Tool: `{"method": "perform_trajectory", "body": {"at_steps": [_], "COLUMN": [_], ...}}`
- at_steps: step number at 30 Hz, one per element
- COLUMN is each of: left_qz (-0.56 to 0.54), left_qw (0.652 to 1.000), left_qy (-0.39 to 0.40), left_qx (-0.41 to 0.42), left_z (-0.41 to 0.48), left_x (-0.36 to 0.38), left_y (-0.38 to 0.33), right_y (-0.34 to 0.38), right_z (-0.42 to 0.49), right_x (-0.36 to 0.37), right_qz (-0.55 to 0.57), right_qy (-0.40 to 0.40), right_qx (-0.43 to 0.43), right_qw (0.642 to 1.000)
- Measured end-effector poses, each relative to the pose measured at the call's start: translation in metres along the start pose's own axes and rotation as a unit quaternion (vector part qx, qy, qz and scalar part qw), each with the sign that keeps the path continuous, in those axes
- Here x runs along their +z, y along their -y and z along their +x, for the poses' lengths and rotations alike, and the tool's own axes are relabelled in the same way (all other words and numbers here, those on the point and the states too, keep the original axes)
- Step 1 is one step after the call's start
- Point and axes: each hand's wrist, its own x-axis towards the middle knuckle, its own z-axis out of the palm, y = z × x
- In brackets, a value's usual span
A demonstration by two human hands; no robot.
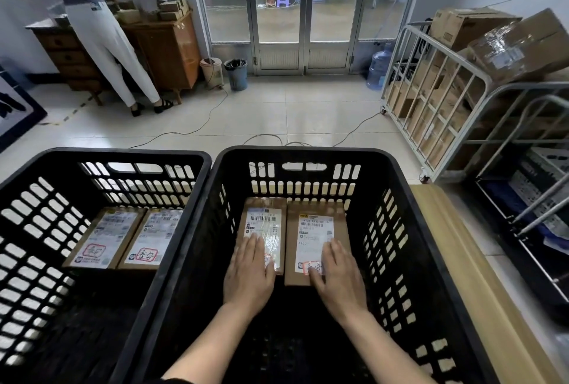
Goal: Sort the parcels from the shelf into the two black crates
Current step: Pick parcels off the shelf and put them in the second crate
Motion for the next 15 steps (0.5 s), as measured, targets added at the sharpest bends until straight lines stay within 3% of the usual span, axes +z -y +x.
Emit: {"method": "perform_trajectory", "body": {"at_steps": [15], "left_qz": [-0.004], "left_qw": [1.0], "left_qy": [0.008], "left_qx": [0.0], "left_z": [-0.0012], "left_x": [-0.0005], "left_y": [-0.0017], "right_y": [-0.0013], "right_z": [0.001], "right_x": [0.0075], "right_qz": [-0.02], "right_qy": [-0.016], "right_qx": [-0.012], "right_qw": [1.0]}}
